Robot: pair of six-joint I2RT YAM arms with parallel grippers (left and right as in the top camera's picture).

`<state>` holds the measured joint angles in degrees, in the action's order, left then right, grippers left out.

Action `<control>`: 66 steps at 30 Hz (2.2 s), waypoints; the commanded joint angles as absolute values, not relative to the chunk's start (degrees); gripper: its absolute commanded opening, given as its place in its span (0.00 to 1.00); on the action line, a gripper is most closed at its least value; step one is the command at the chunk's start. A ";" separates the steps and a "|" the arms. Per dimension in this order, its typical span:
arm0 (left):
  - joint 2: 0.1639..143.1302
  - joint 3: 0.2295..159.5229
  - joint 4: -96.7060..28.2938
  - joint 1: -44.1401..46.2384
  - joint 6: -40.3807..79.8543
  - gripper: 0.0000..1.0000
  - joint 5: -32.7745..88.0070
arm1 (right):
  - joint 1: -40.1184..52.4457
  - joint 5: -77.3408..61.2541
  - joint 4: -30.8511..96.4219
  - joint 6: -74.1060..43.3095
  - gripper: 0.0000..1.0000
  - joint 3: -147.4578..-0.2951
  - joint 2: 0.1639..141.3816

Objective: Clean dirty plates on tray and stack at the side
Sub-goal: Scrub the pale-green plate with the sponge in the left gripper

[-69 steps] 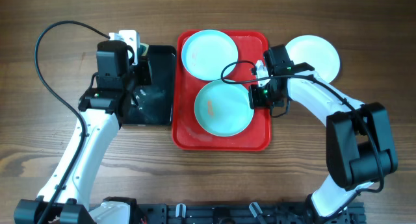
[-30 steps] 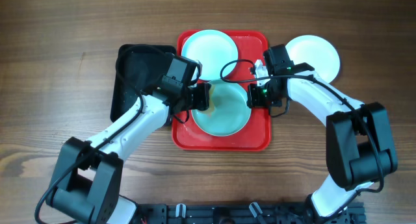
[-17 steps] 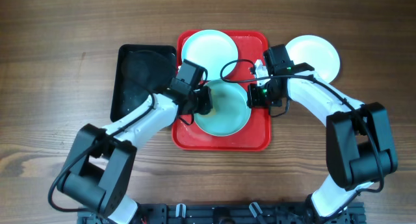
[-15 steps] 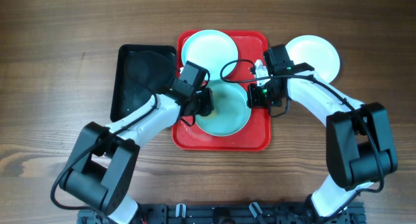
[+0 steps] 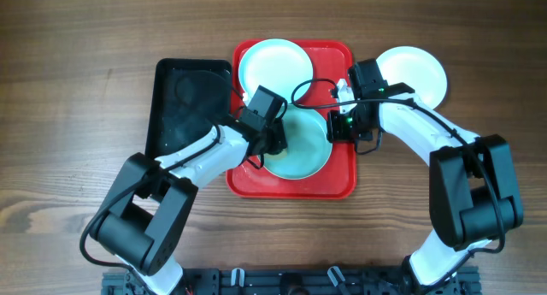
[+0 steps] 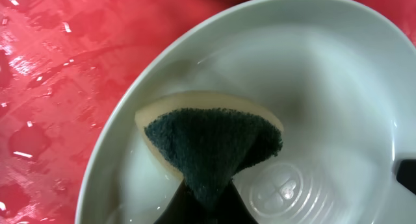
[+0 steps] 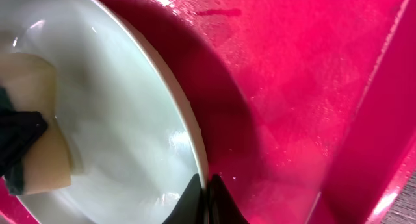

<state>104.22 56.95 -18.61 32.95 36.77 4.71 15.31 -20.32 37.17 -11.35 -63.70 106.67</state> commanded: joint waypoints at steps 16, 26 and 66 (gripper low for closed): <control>109.60 56.36 -17.58 34.68 38.02 0.04 8.49 | 16.14 -22.61 36.64 -12.16 0.04 -63.24 108.18; 109.60 56.36 -16.05 38.70 39.13 0.04 8.82 | 19.16 -22.59 34.52 -13.69 0.04 -63.24 108.55; 87.59 58.26 -26.72 14.72 23.94 0.05 8.19 | 19.14 -21.91 34.35 -13.50 0.43 -63.24 108.55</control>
<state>88.33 57.47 -24.08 17.26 29.69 17.19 18.90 -21.37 34.59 -13.65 -63.44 107.70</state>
